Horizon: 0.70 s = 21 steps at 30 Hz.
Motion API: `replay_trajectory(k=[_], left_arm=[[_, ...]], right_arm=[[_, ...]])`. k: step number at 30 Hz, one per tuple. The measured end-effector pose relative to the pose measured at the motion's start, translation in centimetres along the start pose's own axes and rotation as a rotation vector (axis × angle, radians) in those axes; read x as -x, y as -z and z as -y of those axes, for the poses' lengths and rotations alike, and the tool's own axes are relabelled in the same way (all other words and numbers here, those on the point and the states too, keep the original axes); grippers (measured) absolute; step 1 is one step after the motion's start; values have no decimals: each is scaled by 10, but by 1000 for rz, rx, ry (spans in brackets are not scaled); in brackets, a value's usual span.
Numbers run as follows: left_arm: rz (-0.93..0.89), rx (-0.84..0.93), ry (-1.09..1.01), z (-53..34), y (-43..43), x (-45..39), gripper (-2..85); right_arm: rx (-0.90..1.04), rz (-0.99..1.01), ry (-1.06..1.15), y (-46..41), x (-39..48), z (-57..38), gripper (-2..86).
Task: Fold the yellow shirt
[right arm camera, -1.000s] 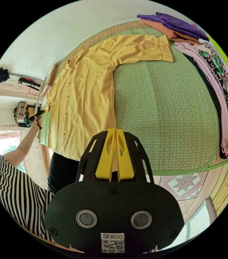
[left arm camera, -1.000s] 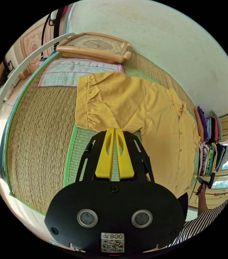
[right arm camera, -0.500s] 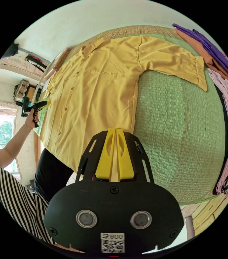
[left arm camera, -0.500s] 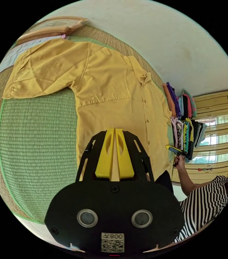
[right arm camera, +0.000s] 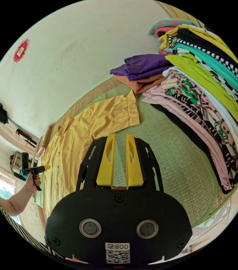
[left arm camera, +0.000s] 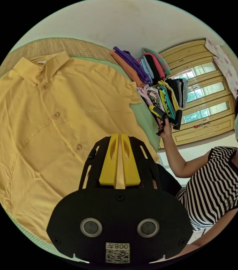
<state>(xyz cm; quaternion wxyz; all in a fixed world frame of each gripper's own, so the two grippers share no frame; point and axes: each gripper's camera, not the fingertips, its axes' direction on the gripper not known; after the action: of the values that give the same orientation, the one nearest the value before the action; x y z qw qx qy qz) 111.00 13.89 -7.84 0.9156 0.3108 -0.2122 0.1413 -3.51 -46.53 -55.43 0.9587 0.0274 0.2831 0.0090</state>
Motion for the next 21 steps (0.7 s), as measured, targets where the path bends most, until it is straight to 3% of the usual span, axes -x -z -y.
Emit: replay_trajectory(k=[13,21], left_arm=[[-125,115,-289,190,-194,-111,49],[-38,109,-397,293,-262,-175,80]], right_arm=[[75,-61,1,-48,-15,11,84],[83,-80,-24,-52,-16,10,42]])
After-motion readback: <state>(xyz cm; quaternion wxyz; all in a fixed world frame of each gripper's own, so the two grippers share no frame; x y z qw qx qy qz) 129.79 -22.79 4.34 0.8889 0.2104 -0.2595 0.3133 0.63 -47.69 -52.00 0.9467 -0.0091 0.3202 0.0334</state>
